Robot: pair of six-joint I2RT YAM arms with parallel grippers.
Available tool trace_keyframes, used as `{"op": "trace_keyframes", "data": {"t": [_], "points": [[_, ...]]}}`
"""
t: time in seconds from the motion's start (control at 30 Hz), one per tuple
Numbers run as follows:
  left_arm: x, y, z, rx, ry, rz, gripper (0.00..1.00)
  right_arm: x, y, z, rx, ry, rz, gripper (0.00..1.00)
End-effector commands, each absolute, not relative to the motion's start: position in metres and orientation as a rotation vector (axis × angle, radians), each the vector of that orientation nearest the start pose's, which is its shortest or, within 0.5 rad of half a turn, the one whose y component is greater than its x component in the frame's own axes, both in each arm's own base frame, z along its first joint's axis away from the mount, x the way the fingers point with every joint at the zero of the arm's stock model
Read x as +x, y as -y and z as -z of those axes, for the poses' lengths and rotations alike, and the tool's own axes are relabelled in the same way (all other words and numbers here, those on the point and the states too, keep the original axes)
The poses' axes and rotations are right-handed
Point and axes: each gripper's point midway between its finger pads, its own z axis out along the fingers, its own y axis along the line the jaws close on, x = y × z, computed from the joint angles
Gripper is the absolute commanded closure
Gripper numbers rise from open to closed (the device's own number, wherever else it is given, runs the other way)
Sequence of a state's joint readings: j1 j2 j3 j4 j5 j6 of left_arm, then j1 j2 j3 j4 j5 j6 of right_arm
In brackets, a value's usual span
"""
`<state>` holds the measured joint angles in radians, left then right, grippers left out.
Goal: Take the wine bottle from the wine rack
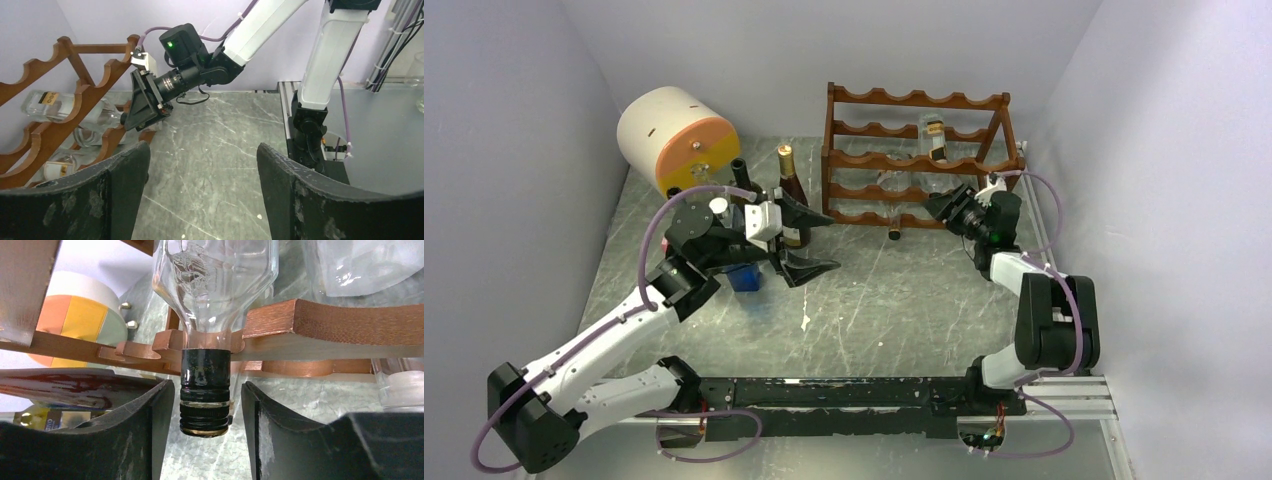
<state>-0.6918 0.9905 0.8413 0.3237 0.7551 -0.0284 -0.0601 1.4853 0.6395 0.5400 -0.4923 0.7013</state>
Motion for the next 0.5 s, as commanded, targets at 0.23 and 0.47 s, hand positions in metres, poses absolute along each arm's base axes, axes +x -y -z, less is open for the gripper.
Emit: {"op": "trace_keyframes", "data": {"t": [0.23, 0.47], "points": [[0.189, 0.299, -0.344, 1.064, -1.08, 0.977, 0.18, 0.425, -0.084, -0.168, 0.334, -1.807, -0.943, 0.58], [0.192, 0.3, -0.336, 1.066, -1.104, 0.975, 0.19, 0.421, -0.083, -0.178, 0.346, -1.795, -0.945, 0.73]]}}
